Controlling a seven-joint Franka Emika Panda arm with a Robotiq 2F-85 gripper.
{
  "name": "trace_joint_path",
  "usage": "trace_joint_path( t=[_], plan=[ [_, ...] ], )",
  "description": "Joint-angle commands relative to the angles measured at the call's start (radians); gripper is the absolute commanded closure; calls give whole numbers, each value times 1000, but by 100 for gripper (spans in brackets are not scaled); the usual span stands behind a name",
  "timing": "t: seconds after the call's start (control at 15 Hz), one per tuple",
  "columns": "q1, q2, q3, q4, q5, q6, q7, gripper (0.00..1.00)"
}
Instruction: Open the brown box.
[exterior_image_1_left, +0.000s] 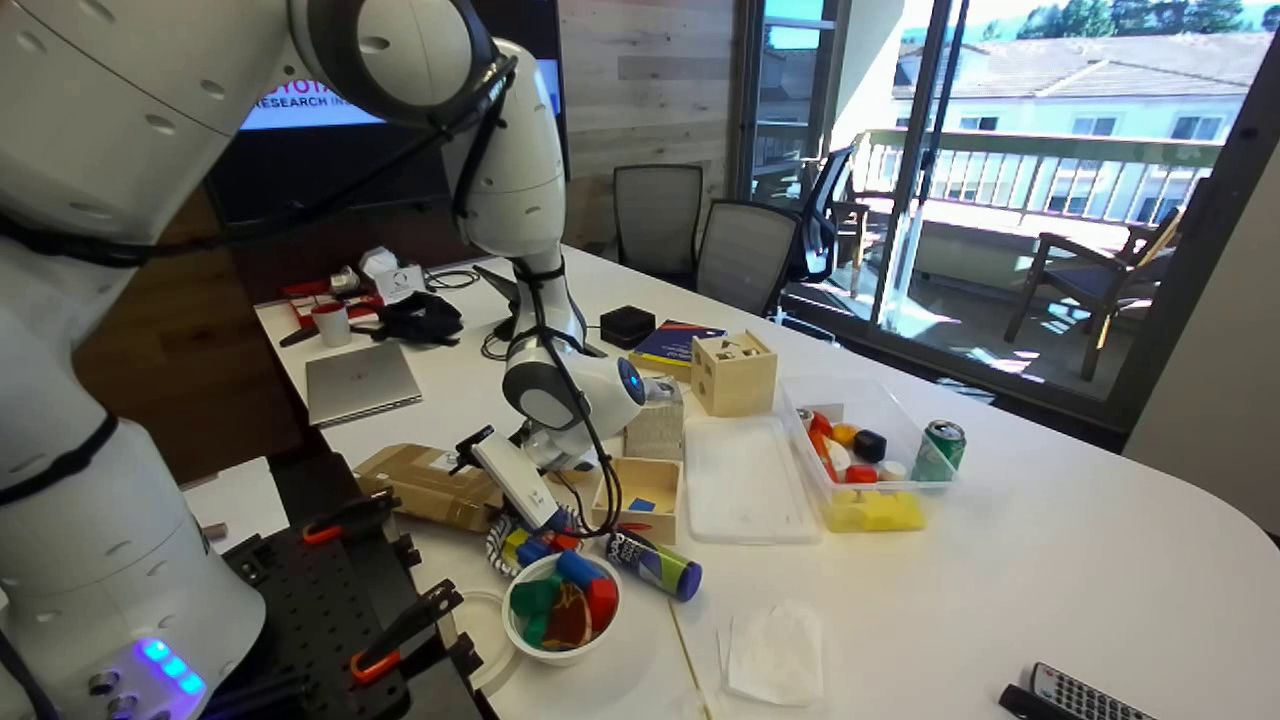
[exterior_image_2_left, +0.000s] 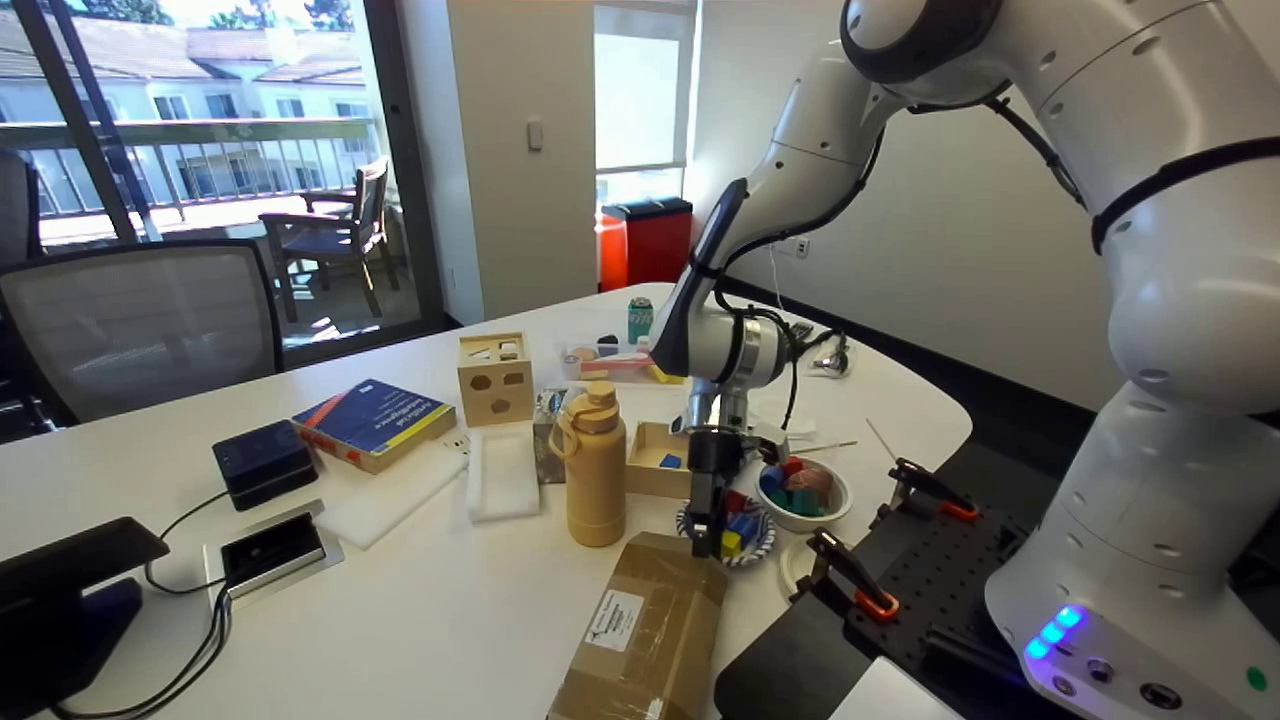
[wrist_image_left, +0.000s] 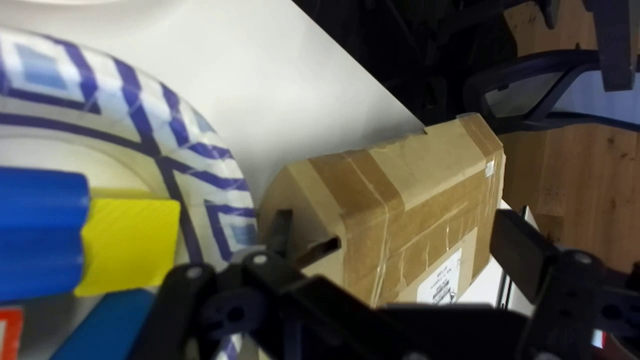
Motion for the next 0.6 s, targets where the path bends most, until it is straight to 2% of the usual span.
trace_joint_path(
  t=[0.0,0.27,0.53],
  plan=[
    [-25,-13,14,-13,-1,-50,-21,0],
    [-35,-24,12,-22,5,-101,-36,0],
    [-74,-28,21,-29,42,-137,-116,0]
  ],
)
